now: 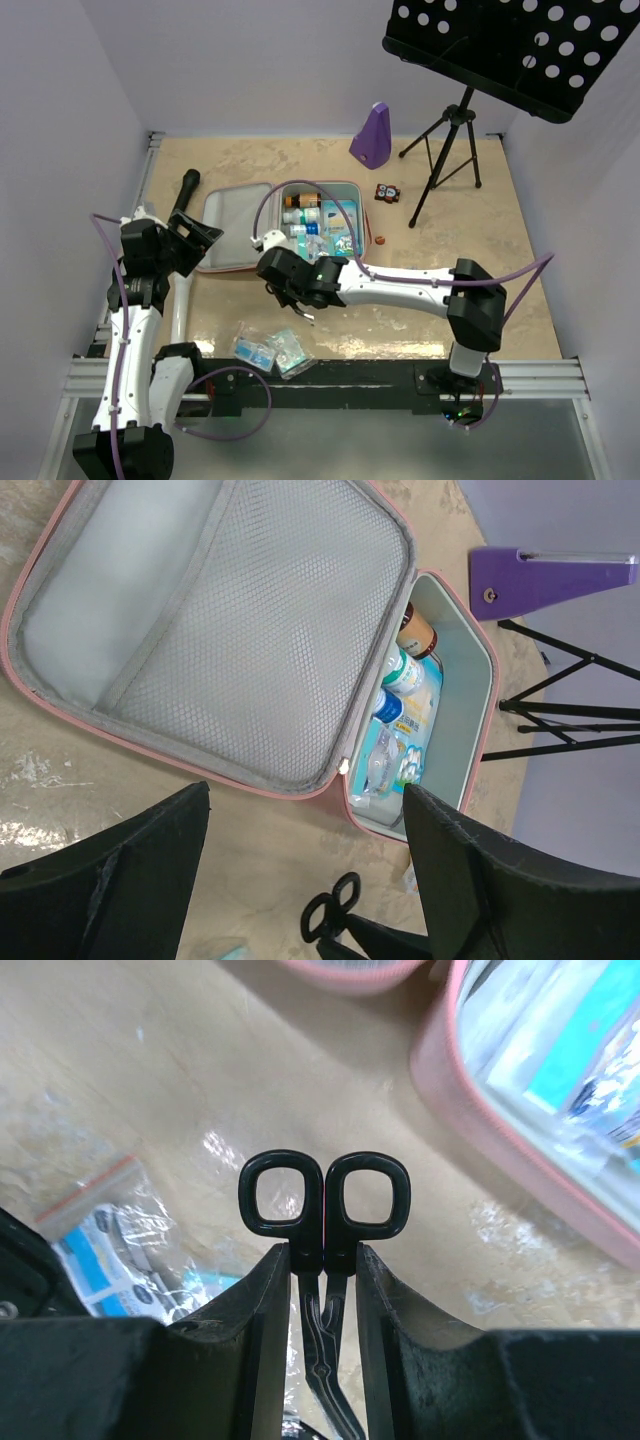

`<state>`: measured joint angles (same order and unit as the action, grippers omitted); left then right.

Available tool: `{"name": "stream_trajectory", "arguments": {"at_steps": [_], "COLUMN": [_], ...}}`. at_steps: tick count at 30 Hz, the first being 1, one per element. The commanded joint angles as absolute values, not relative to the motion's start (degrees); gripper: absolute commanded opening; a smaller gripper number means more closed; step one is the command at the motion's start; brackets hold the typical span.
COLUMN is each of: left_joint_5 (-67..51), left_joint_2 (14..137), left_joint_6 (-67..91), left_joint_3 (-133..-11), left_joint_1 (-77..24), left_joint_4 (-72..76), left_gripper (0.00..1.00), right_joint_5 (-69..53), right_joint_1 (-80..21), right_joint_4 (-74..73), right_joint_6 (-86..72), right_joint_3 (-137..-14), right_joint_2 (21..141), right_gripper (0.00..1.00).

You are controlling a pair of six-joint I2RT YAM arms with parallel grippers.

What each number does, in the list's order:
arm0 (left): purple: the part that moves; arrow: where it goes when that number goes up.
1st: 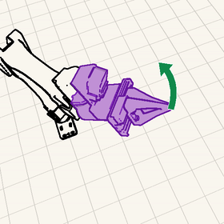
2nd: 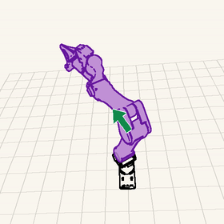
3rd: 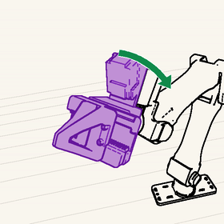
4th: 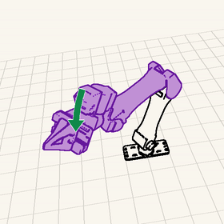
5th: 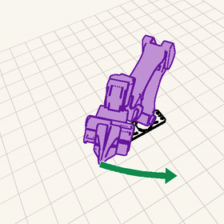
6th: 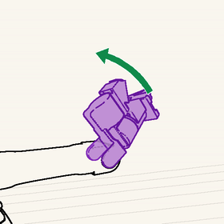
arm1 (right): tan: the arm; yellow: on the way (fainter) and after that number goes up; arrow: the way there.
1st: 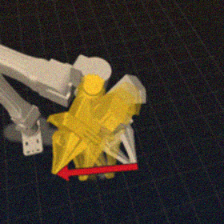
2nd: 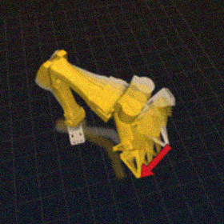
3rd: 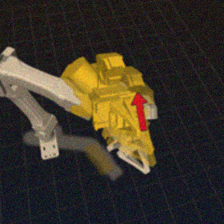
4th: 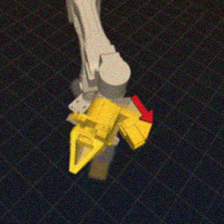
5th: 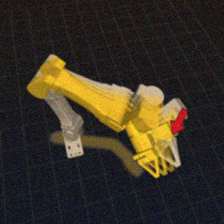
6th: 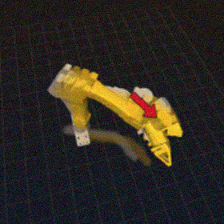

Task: Organize the medicine kit
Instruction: Pick up the scissors from the center of the board, then place the scissors in the medicine box.

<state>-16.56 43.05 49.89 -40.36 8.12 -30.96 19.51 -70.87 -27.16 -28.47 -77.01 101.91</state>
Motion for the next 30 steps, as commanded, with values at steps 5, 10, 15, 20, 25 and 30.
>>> {"name": "stream_trajectory", "arguments": {"at_steps": [5, 10, 15, 20, 25, 30], "left_joint_5": [-18.6, -19.4, -20.0, -20.2, -20.2, -20.3], "left_joint_2": [42.7, 43.8, 45.3, 46.3, 46.6, 46.7], "left_joint_6": [49.7, 49.7, 49.7, 49.7, 49.8, 49.9], "left_joint_3": [-40.3, -40.3, -41.0, -41.3, -41.0, -40.3], "left_joint_1": [8.2, 8.2, 7.8, 7.4, 7.3, 7.2], "left_joint_4": [-29.2, -28.4, -27.8, -27.2, -26.9, -26.4], "left_gripper": [0.82, 0.82, 0.82, 0.82, 0.82, 0.82], "right_joint_5": [23.7, 22.6, 21.0, 17.3, 16.4, 16.3], "right_joint_1": [-62.8, -52.8, -44.6, -39.7, -38.5, -37.6], "right_joint_4": [-31.7, -29.5, -27.3, -24.2, -20.7, -18.8], "right_joint_6": [-26.1, -23.5, -22.1, -23.6, -25.6, -27.2], "right_joint_3": [-85.9, -88.1, -89.6, -90.4, -88.8, -87.5], "right_joint_2": [96.2, 94.8, 97.2, 100.8, 103.3, 105.4], "right_gripper": [0.1, 0.1, 0.1, 0.09, 0.09, 0.09]}}
